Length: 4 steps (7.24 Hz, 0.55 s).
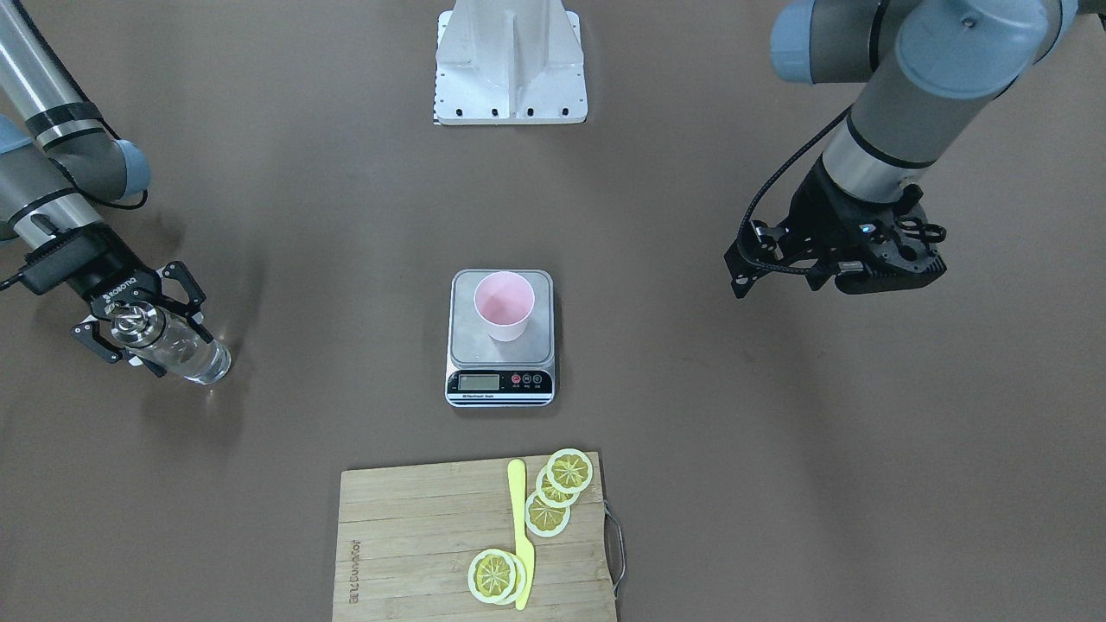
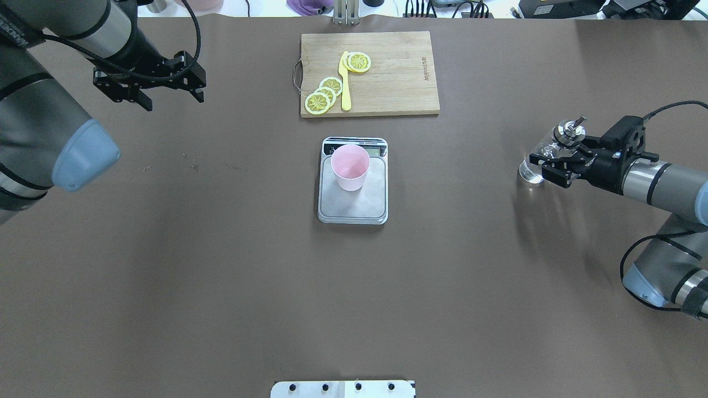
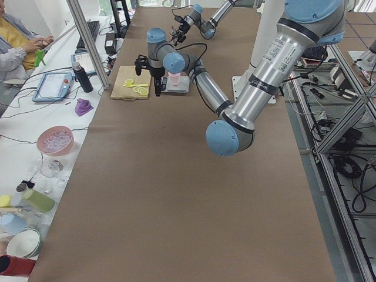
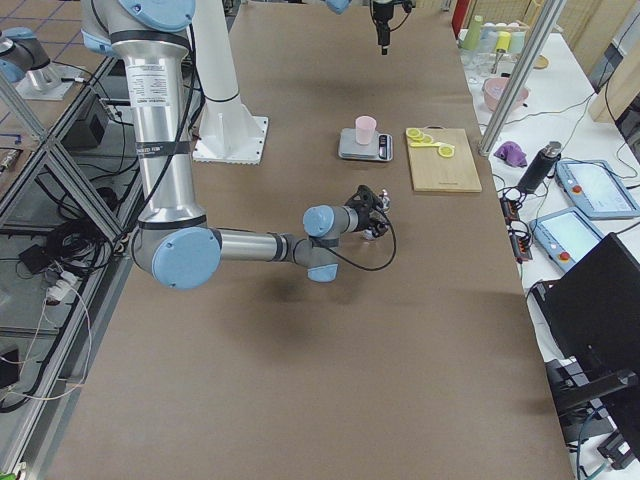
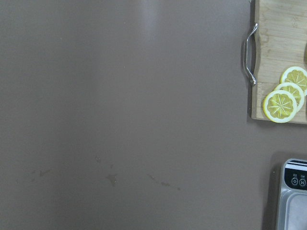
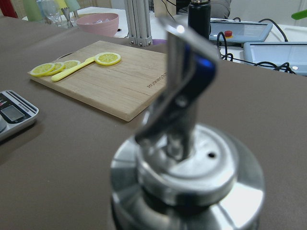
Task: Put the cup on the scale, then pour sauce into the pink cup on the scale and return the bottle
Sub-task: 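Grasp the sauce bottle with the right gripper and lift it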
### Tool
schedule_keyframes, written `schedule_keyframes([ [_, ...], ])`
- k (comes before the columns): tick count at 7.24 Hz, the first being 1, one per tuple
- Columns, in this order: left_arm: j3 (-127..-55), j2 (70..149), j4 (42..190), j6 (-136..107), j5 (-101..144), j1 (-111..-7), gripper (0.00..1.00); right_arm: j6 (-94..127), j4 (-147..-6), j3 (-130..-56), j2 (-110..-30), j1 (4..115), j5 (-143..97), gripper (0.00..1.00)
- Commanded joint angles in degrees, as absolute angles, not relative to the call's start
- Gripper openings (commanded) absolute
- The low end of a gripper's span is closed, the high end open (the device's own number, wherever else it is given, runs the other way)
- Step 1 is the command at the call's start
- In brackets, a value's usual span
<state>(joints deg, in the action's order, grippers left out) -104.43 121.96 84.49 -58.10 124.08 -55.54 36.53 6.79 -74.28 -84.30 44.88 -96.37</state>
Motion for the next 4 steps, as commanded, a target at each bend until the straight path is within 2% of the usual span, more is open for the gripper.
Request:
schedule_keyframes([
  [1, -104.4, 122.0, 84.5, -58.1, 124.1, -55.5, 0.95, 36.7, 6.8, -74.3, -84.3, 44.7, -94.2, 0.46],
  [2, -104.4, 122.0, 84.5, -58.1, 124.1, -55.5, 0.95, 36.7, 7.0, -74.5, -84.6, 44.6, -94.1, 0.29],
  [3, -104.5, 121.9, 84.5, -58.1, 124.1, -55.5, 0.95, 36.8, 6.0, -75.2, -84.1, 43.3, -94.2, 0.02],
  [4, -104.5, 121.9, 84.5, -58.1, 124.1, -55.6, 0.95, 36.8, 5.9, -74.8, -83.0, 42.7, -93.2, 0.00],
])
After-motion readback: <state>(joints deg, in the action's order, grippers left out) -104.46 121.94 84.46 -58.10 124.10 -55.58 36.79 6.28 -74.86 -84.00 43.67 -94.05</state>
